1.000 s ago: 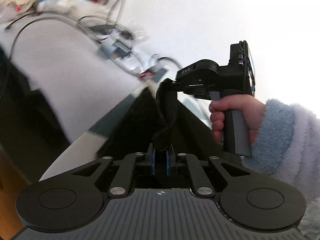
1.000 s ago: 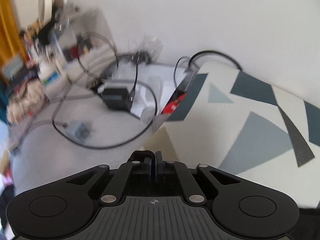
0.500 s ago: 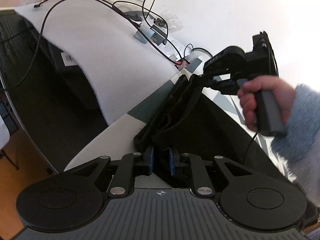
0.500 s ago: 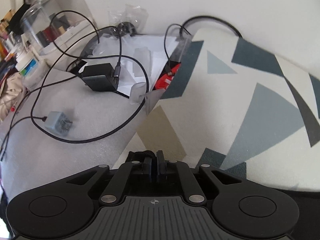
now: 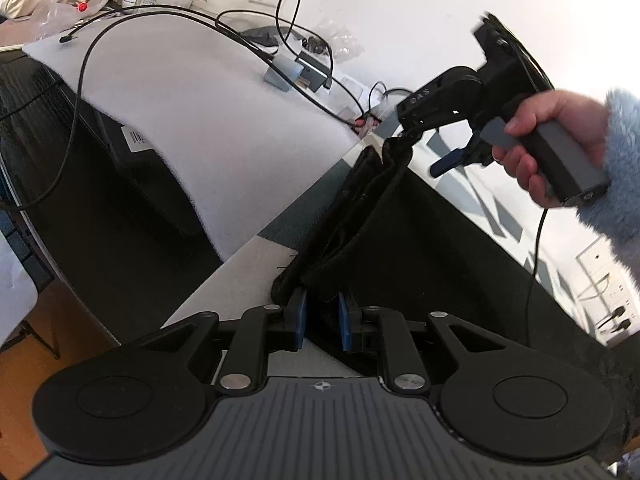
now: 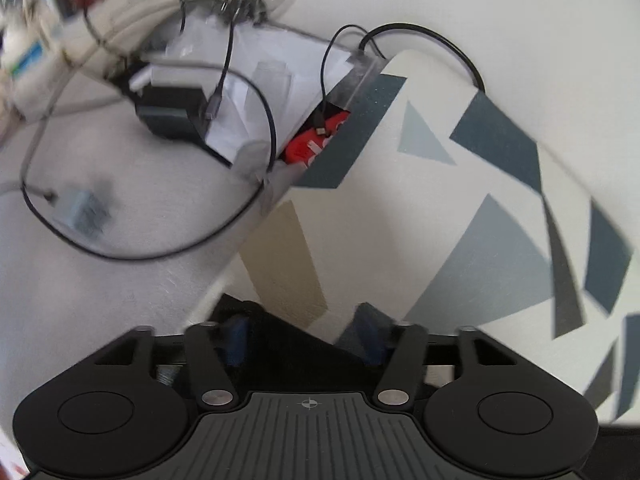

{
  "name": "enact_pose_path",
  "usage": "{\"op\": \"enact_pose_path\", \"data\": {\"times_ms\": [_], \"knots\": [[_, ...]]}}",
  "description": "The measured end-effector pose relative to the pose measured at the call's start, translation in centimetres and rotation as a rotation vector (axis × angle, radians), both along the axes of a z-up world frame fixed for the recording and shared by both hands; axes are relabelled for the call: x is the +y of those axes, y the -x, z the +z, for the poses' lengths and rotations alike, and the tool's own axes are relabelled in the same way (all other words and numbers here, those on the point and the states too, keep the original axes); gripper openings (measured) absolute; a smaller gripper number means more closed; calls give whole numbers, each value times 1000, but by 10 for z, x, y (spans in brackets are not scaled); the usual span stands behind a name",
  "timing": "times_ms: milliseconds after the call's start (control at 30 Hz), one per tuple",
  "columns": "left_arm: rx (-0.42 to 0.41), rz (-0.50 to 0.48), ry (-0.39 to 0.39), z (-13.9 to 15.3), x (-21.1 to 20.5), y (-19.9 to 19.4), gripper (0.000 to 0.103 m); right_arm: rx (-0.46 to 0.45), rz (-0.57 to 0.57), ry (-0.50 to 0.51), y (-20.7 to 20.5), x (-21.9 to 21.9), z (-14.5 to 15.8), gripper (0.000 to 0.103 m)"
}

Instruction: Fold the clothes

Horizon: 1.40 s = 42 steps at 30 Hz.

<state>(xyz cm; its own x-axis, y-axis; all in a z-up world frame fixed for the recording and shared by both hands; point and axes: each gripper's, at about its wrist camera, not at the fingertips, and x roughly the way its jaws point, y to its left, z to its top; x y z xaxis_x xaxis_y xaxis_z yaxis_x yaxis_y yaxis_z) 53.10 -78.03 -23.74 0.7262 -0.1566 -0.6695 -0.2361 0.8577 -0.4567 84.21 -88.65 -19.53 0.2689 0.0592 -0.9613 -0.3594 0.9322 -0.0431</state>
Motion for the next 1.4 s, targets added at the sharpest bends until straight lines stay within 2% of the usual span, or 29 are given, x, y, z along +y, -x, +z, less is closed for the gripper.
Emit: {"op": "enact_pose_path", "data": {"times_ms": [67,200,400,533,900,1200,1267,1333,1400], "knots": [[7,-11,-28,3,-3,0,18,-6,33,45,0,8,-1,64],[12,-20,-41,4,-4,2,18,49,39,42,-8,11,2,63],[10,-29,-62,5,-5,1,19,255,-177,-120,-42,-22,-4,62],[11,-29,-60,3,-5,1,19,311,-279,-202,-44,-39,-8,62],[22,-31,-74,4,-8,-1,18,122,39,-181,-22,5,12,66],[3,-8,-77,9,-2,8,19,24,38,-162,-3,-20,24,66],[6,0,-83,9,-1,9,19,-3,57,-106,5,-25,20,66],[18,9,-105,9,-1,11,21,7,61,-82,9,-24,7,66],[30,18,-127,9,-2,12,36,27,59,-71,12,-23,-7,66]]}}
